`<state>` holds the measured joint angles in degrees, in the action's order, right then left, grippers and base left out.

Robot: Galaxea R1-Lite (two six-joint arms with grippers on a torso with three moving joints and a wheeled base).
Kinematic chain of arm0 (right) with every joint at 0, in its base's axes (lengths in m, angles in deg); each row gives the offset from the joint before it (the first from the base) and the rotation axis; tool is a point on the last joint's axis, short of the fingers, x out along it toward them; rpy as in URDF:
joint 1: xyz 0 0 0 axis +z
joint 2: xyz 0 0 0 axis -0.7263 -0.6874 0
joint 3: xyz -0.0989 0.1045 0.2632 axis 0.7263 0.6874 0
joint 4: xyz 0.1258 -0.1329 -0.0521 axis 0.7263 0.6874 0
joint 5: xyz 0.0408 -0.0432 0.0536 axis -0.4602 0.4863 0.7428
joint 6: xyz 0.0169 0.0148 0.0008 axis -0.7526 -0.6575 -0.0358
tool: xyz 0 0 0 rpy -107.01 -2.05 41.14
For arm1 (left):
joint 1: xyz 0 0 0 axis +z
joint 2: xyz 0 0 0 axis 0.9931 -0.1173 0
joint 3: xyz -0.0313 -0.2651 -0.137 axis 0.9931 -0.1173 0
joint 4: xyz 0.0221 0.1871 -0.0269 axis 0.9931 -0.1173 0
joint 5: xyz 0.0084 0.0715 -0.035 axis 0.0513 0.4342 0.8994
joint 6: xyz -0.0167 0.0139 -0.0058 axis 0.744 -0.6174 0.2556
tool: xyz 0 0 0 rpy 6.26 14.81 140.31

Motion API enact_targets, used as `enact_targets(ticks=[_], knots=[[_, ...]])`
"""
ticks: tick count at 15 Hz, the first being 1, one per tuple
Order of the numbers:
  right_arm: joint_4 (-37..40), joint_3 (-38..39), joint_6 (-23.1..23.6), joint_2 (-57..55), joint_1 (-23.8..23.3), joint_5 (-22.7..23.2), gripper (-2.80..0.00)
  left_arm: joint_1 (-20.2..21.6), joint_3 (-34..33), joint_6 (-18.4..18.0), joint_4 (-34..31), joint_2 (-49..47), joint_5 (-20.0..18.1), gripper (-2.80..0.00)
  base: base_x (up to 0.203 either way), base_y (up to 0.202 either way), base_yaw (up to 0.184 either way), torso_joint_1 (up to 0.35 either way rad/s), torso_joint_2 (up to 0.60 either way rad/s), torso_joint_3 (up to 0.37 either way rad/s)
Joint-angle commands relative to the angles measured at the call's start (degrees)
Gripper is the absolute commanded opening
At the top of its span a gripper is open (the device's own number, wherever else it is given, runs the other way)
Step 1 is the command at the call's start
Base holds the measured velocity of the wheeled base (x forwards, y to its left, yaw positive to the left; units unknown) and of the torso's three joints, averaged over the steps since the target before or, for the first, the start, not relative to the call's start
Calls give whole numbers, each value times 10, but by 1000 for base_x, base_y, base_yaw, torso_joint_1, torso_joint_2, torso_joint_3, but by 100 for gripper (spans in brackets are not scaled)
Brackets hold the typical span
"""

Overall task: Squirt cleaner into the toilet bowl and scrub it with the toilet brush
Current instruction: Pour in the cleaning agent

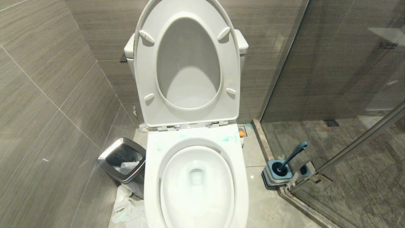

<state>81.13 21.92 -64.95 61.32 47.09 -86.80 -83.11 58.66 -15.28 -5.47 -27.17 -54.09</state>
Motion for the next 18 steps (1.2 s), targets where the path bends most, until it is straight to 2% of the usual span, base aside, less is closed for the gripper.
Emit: enact_targets(ticks=[1, 7, 18], knots=[[0, 1, 0, -1, 0, 0, -280, 0, 0, 0, 1, 0, 0, -280, 0, 0, 0, 0, 0, 0], [0, 0, 0, -1, 1, 0, -280, 0, 2, -15, -3, -1, 0, -280, 0, 0, 0, 0, 0, 0], [0, 0, 0, -1, 0, 0, -280, 0, 0, -14, -1, -1, 0, -280, 0, 0, 0, 0, 0, 0]])
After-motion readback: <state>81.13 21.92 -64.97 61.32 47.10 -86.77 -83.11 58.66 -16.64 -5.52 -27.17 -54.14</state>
